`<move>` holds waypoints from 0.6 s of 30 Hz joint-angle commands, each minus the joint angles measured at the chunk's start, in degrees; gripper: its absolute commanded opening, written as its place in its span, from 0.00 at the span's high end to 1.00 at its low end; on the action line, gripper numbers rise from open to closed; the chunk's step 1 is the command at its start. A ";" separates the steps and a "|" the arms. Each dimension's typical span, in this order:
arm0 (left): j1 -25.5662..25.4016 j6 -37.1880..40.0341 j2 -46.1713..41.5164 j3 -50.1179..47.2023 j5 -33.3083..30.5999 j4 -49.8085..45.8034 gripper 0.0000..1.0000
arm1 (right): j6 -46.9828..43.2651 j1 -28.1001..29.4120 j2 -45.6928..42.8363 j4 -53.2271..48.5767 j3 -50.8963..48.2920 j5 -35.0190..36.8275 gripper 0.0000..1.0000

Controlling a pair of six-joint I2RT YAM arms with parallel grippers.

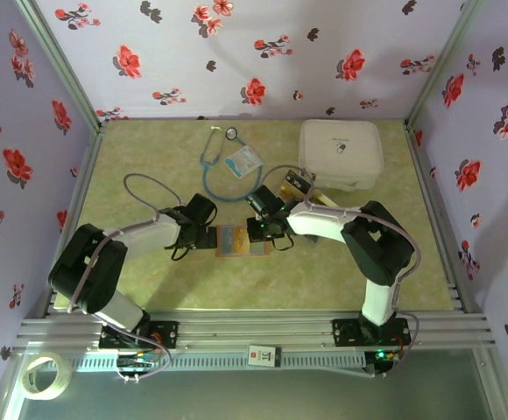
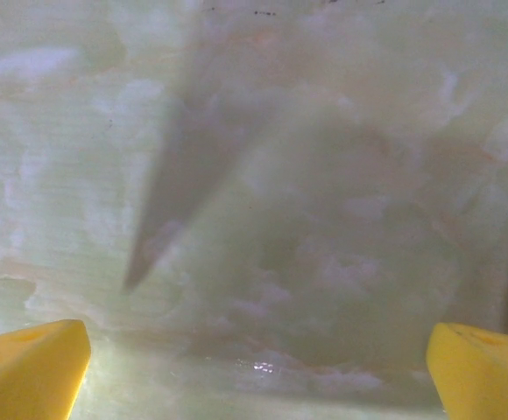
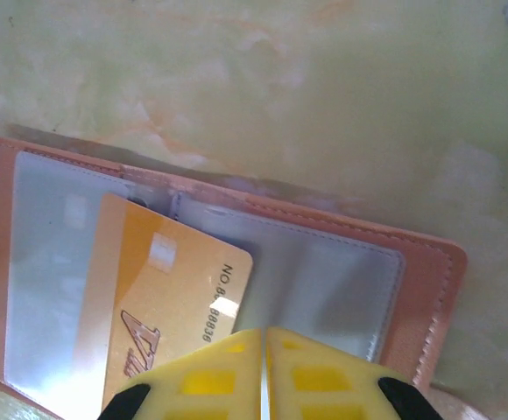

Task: Put the credit cards into the card holder
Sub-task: Insert the credit card into the card slot.

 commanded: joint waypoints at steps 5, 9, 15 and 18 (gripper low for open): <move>0.38 1.49 2.19 1.81 -0.47 -1.21 0.00 | -1.35 1.48 3.14 -2.05 4.03 -0.17 0.91; 0.29 1.64 2.55 1.60 -0.27 -0.86 0.00 | -1.15 2.08 3.90 -2.13 5.17 -0.46 0.91; 0.01 1.59 2.55 0.97 0.04 -0.11 0.00 | -0.88 2.78 5.42 -2.19 6.98 -0.96 0.91; -0.14 1.55 2.55 0.67 0.03 0.26 0.00 | -0.78 3.26 6.00 -2.36 7.86 -1.07 0.91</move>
